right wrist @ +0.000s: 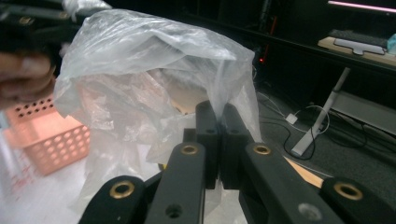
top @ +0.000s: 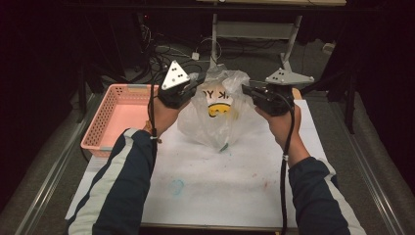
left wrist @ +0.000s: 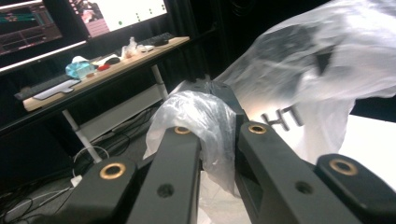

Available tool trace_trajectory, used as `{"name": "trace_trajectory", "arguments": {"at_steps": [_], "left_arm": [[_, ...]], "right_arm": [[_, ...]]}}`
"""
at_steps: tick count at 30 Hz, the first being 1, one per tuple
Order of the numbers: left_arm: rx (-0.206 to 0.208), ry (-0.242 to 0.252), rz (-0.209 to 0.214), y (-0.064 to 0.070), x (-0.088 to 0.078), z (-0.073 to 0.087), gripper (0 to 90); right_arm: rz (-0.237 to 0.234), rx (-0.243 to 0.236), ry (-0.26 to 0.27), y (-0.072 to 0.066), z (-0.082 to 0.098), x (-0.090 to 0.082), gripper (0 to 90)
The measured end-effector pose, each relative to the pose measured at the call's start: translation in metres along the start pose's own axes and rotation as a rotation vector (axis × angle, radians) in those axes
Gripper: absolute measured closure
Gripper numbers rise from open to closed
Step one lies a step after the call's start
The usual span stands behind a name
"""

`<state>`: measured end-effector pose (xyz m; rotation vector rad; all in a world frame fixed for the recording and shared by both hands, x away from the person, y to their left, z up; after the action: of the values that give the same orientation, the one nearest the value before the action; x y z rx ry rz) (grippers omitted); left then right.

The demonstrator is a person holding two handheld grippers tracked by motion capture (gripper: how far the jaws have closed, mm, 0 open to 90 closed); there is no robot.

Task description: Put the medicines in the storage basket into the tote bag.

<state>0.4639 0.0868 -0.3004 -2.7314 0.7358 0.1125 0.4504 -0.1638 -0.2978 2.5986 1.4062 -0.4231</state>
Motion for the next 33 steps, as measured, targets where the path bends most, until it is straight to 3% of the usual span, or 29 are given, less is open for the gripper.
{"name": "trace_trajectory", "arguments": {"at_steps": [4, 7, 9, 12, 22, 25, 33], "left_arm": [[-0.009, -0.017, 0.014, 0.01, 0.015, -0.008, 86.9], [-0.028, -0.006, -0.008, 0.014, 0.02, -0.014, 86.9], [-0.054, -0.004, -0.014, 0.014, 0.022, -0.019, 87.0], [-0.056, 0.016, -0.022, 0.014, 0.019, -0.029, 87.0], [-0.056, 0.101, -0.062, 0.001, -0.007, -0.077, 87.2], [-0.054, 0.119, -0.077, -0.001, -0.013, -0.084, 87.2], [-0.062, 0.139, -0.101, -0.019, -0.025, -0.099, 87.1]], "right_arm": [[0.01, 0.011, -0.013, 0.0, -0.006, 0.014, 90.0], [0.026, 0.018, -0.03, 0.001, -0.01, 0.022, 90.0], [0.047, 0.034, -0.043, 0.004, -0.012, 0.027, 90.0], [0.045, 0.056, -0.033, 0.006, -0.017, 0.028, 90.0], [0.052, 0.027, 0.013, -0.008, -0.051, 0.006, 90.0], [0.055, 0.034, 0.046, -0.009, -0.06, 0.0, 90.0], [0.089, 0.005, 0.07, -0.015, -0.082, -0.013, 90.0]]}}
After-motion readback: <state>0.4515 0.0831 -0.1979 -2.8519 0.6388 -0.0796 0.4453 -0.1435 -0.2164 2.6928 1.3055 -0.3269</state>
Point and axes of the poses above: each handheld gripper's, and its own axes: x roughly forward along the jaws, z roughly out of its underside, y roughly to its right, the point moved 2 cm from there along x, roughly forward along the jaws, and after that the axes turned 15 degrees about -z, right-handed, at the moved point
